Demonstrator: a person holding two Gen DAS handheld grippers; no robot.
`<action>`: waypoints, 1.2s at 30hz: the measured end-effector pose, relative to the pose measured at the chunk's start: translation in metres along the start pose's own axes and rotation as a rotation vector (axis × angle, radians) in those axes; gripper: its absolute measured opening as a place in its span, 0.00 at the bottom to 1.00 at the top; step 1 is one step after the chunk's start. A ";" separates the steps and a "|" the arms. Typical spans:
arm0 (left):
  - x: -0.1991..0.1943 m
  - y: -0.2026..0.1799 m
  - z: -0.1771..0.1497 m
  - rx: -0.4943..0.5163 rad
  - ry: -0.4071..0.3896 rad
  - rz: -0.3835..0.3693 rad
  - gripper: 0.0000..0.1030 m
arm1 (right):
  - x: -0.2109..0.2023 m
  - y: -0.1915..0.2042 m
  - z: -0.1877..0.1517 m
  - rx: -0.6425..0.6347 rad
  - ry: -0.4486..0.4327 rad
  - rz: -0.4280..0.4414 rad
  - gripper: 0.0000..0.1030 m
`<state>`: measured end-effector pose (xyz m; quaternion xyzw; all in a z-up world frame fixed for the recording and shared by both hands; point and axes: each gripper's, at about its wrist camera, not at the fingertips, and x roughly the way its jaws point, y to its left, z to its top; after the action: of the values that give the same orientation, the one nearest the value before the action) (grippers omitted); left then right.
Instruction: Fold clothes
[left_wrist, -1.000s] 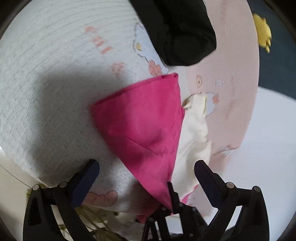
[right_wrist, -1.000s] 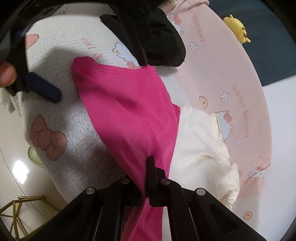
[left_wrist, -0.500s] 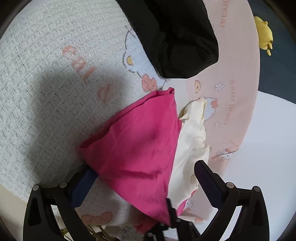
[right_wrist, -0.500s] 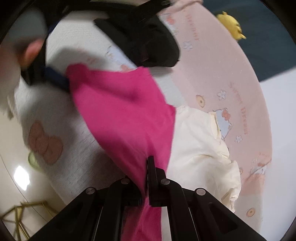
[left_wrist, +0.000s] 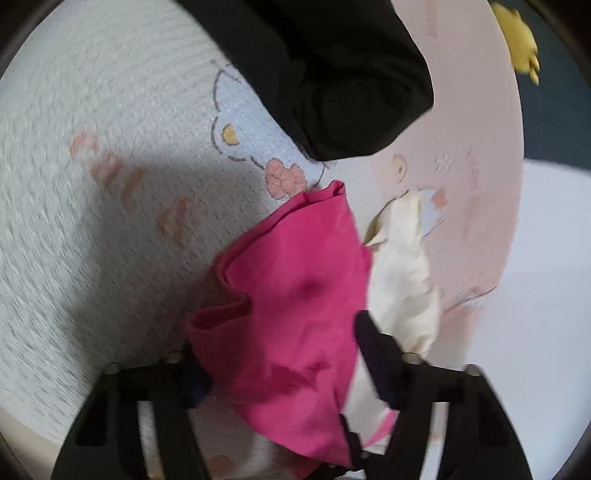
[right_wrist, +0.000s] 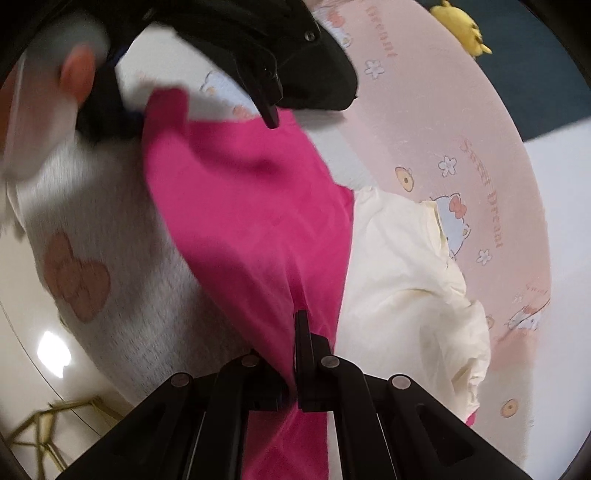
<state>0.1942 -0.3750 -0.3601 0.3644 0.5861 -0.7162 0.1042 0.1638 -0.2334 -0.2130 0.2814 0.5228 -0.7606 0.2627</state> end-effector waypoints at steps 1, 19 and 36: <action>0.000 0.002 0.001 0.006 0.003 0.010 0.32 | 0.002 0.005 -0.002 -0.026 0.004 -0.018 0.03; -0.006 -0.023 -0.012 0.292 -0.103 0.291 0.05 | 0.023 0.048 -0.006 -0.297 -0.059 -0.161 0.02; -0.028 -0.040 -0.029 0.410 -0.189 0.517 0.04 | -0.017 0.033 -0.004 -0.169 -0.076 0.087 0.00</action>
<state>0.2027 -0.3442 -0.3131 0.4461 0.3058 -0.7997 0.2606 0.1991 -0.2386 -0.2235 0.2515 0.5622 -0.7117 0.3378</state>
